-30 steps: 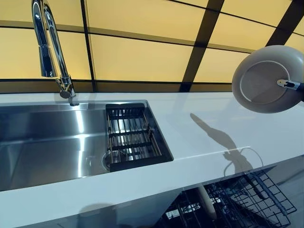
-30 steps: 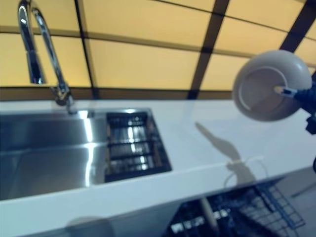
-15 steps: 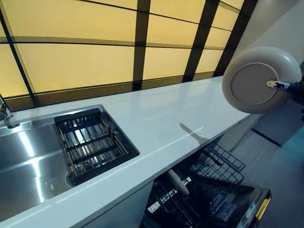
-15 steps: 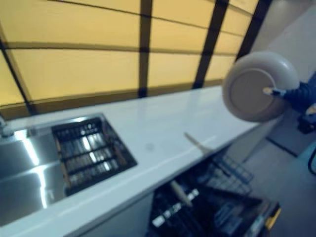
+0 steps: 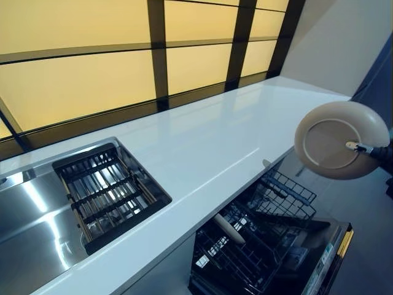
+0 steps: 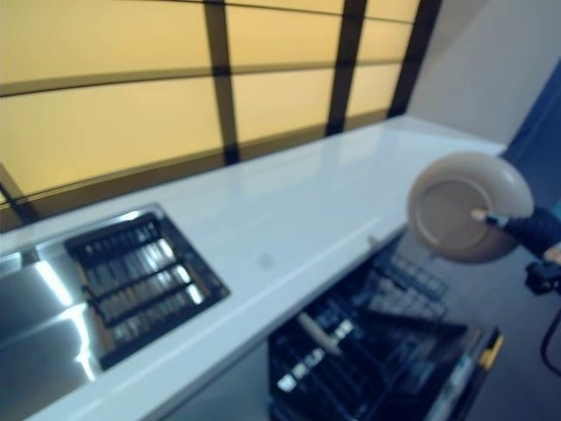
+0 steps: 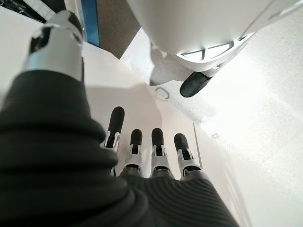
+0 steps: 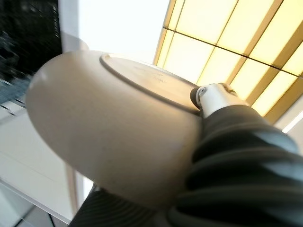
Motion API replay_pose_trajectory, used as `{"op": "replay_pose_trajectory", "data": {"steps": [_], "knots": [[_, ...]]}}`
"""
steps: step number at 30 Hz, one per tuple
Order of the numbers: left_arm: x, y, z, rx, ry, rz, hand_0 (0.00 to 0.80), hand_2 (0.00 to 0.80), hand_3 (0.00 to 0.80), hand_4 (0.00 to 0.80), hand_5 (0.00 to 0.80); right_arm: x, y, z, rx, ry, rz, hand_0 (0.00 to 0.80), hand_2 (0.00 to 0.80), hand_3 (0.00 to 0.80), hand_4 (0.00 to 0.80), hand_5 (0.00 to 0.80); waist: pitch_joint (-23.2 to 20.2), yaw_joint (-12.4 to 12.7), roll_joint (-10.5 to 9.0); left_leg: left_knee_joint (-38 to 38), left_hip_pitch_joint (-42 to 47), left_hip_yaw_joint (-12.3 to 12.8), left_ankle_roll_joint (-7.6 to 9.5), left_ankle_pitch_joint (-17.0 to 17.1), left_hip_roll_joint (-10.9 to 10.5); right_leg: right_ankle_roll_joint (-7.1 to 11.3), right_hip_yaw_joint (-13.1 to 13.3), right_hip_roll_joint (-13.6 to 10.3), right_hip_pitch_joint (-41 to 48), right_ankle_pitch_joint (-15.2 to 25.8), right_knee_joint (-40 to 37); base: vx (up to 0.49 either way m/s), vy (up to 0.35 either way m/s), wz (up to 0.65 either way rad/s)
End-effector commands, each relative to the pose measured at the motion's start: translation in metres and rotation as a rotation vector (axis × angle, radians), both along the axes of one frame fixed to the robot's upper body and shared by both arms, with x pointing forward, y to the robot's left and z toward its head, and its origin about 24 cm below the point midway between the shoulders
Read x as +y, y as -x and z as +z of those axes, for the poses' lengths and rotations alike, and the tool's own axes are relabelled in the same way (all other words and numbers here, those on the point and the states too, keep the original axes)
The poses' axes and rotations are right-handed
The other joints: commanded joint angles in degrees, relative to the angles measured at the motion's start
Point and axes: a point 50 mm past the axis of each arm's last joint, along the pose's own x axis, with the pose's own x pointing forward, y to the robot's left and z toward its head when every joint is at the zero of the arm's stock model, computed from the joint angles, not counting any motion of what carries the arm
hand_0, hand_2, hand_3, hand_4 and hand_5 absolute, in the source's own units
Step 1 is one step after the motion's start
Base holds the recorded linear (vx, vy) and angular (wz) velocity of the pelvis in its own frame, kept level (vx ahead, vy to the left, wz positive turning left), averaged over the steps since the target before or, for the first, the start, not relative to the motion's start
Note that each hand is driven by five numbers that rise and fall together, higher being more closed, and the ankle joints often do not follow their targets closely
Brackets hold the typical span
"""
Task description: Take plates into dishwasher
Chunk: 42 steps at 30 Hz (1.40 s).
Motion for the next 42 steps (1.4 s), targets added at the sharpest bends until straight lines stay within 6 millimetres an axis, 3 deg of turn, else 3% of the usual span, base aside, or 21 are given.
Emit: {"op": "replay_pose_trajectory", "data": {"steps": [1,11,22,32,42], "knots": [[0.028,-0.064,0.025,-0.193,-0.102,-0.057,0.0,0.0,0.0,0.0,0.0,0.011,-0.002,0.014,-0.179,-0.032,0.029,0.8,0.8,0.8,0.8,0.8,-0.8,-0.5,-3.63,-1.0,0.1,-0.8,-0.96,2.0,0.9,5.68,3.0,-2.5,1.5,1.3,-0.7,-0.092,-0.025,-0.12],[0.023,-0.072,0.026,-0.211,-0.088,-0.083,0.0,0.0,0.0,0.0,0.0,0.017,-0.001,-0.014,-0.177,-0.095,-0.027,0.8,0.8,0.8,0.8,0.8,-0.4,-1.2,-2.43,-1.6,-0.5,-0.4,-1.42,2.4,1.5,5.6,3.0,-2.0,0.9,0.8,-0.4,-0.06,-0.023,-0.02],[0.008,-0.082,0.025,-0.234,-0.046,-0.083,0.0,0.0,0.0,0.0,0.0,0.049,0.003,-0.036,-0.286,-0.042,-0.145,0.8,0.8,0.8,0.8,0.8,0.8,-2.4,-0.16,-1.4,-0.1,0.0,-1.18,2.2,1.5,5.64,3.0,-2.6,0.9,-0.3,1.0,-0.021,0.022,0.0],[-0.006,-0.085,0.023,-0.246,-0.012,-0.091,0.0,0.0,0.0,0.0,0.0,0.071,0.006,-0.044,-0.404,0.215,-0.25,0.8,0.8,0.8,0.8,0.8,1.3,-2.6,1.86,-1.5,0.0,0.1,-0.96,1.9,0.7,6.01,2.9,-3.5,0.4,-0.5,1.5,-0.01,0.041,0.0],[-0.014,-0.088,0.022,-0.246,0.002,-0.104,0.0,0.0,0.0,0.0,0.0,0.084,0.004,-0.059,-0.399,0.469,-0.23,0.8,0.8,0.8,0.8,0.8,1.6,-2.4,2.42,-1.4,0.1,0.1,-0.84,1.8,0.5,6.15,2.4,-3.9,0.1,-0.9,2.2,0.0,0.0,0.0]]}}
